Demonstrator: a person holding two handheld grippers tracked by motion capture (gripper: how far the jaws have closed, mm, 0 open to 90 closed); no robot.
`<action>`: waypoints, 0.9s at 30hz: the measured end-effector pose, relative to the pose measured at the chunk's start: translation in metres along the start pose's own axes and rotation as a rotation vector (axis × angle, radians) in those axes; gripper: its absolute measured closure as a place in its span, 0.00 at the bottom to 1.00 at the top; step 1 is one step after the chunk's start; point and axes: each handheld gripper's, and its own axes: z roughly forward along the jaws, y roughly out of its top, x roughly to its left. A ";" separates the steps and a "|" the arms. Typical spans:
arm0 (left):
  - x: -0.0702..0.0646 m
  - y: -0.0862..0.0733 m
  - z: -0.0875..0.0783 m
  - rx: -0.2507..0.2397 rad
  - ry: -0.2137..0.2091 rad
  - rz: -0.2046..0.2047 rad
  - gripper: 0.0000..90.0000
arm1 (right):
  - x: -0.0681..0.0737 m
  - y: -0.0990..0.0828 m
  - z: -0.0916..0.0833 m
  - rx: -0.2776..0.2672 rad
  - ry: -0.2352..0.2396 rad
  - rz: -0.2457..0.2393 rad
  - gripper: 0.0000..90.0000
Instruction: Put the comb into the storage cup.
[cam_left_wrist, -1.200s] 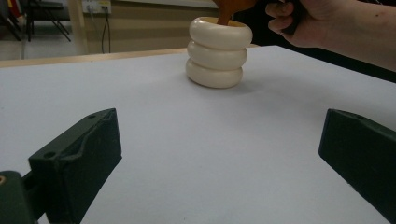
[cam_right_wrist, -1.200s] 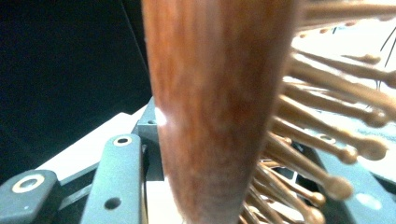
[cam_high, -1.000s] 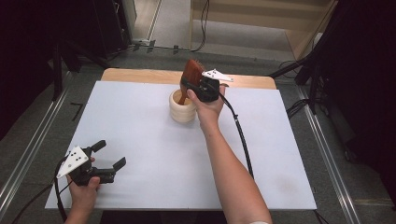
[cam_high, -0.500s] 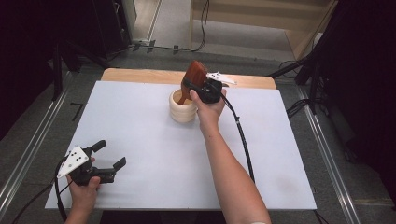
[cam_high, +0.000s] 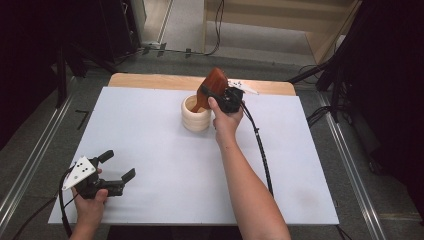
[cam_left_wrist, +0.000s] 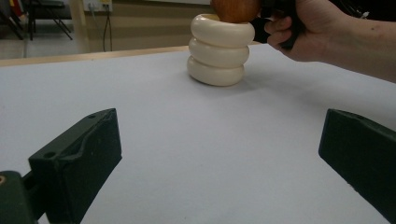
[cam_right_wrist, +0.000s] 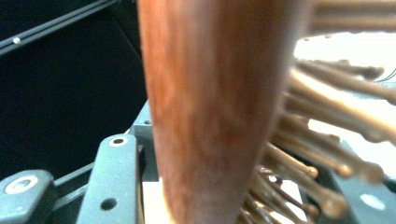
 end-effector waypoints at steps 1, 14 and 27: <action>0.000 0.000 0.000 0.000 -0.001 0.001 0.00 | 0.000 0.000 0.000 0.002 -0.005 -0.011 0.52; -0.001 0.000 0.001 0.004 0.002 0.004 0.00 | -0.001 -0.001 -0.008 0.063 -0.043 -0.102 0.31; -0.001 0.000 0.001 0.003 0.003 0.007 0.00 | -0.001 -0.002 -0.015 0.094 -0.062 -0.149 0.00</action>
